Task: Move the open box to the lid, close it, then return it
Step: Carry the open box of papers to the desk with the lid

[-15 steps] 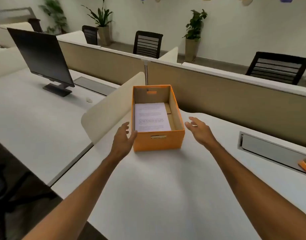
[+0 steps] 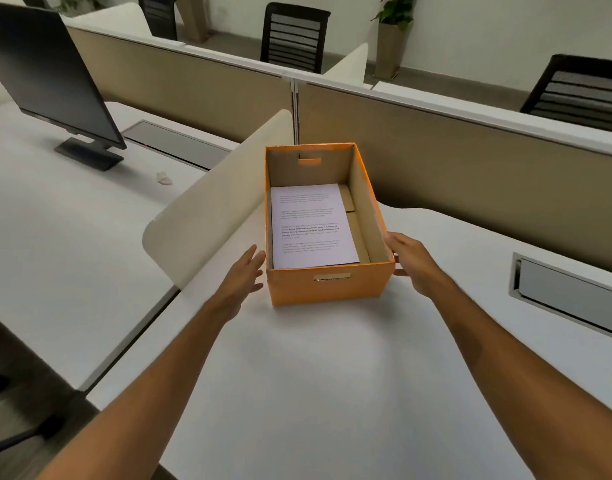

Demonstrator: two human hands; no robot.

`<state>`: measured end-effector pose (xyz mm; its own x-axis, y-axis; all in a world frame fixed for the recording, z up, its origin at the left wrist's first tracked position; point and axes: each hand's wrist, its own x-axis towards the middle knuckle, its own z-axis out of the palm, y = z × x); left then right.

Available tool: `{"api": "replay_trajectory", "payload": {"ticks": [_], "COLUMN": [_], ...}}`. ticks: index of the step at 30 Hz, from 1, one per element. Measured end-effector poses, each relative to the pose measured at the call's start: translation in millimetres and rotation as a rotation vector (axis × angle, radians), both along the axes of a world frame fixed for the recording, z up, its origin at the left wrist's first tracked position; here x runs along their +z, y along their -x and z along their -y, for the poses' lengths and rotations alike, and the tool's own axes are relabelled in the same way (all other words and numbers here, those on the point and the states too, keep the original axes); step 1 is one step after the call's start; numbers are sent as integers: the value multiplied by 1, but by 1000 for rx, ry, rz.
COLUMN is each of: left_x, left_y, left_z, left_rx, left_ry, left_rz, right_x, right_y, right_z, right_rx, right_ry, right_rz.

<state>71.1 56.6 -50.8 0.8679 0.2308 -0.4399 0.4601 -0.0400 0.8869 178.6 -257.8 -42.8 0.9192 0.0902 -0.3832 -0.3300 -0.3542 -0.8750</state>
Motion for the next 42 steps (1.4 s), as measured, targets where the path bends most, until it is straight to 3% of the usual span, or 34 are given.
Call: {"api": "replay_trajectory", "payload": {"ticks": [7, 21, 31, 42], "left_x": [3, 19, 42, 46], "left_y": [0, 15, 54, 151], "left_z": [0, 9, 80, 220], "left_rx": [-161, -179, -257, -381], "left_ry": [56, 72, 73, 54], "left_rz": [14, 59, 125, 143], "right_x": [0, 16, 42, 47], "right_y": [2, 46, 133, 281], "right_z": [4, 40, 118, 256], "right_rx": [27, -20, -132, -271], "right_ry": [-148, -213, -237, -254], "right_rz": [-117, -108, -29, 31]}}
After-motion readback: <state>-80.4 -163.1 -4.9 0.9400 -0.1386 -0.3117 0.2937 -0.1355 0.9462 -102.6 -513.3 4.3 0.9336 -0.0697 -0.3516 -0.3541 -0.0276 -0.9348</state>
